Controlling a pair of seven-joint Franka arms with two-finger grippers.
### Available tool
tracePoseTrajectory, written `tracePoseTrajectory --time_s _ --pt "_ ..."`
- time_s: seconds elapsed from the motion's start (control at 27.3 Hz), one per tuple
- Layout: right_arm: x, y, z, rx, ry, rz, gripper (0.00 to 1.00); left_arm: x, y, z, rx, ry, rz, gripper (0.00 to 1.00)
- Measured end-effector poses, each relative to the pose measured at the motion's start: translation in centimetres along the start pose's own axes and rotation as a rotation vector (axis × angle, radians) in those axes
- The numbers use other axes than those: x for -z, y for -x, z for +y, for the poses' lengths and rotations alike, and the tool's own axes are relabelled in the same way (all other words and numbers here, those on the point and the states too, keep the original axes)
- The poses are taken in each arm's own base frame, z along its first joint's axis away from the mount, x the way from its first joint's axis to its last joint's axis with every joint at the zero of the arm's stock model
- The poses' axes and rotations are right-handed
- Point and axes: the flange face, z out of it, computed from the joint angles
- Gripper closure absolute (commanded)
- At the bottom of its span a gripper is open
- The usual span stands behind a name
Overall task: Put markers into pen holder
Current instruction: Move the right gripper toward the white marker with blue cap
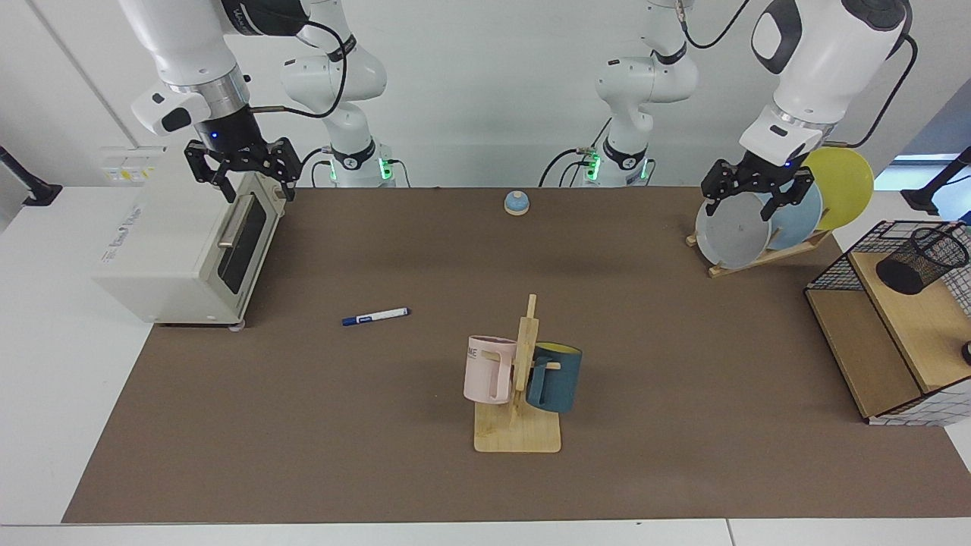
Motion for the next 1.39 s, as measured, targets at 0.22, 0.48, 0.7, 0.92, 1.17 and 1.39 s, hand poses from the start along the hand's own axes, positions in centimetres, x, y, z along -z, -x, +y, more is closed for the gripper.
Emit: tracePoseTrajectory --time_s 0.22,0.48,0.7,0.92,1.17,1.39 --pt "0.0 0.0 0.0 0.000 0.000 0.000 0.00 0.0 0.0 0.0 0.000 0.000 0.000 0.00" --pt "0.0 0.0 0.7 -0.014 0.000 0.001 0.00 0.0 0.0 0.0 -0.001 -0.004 0.000 0.00" --pt "0.1 0.0 1.0 -0.020 -0.002 0.002 0.00 0.1 0.0 0.0 -0.002 -0.006 0.003 0.00" --pt "-0.1 -1.2 0.4 -0.195 -0.041 0.090 0.00 0.8 -0.7 0.0 -0.003 -0.009 0.015 0.00" --pt "-4.3 -1.3 -4.1 -0.533 -0.094 0.030 0.00 0.4 -2.2 -0.3 -0.003 -0.010 0.011 0.00" --pt "-8.8 -1.4 -7.2 -0.747 -0.120 -0.026 0.00 -0.9 -3.3 -0.7 -0.006 -0.014 -0.005 0.00"
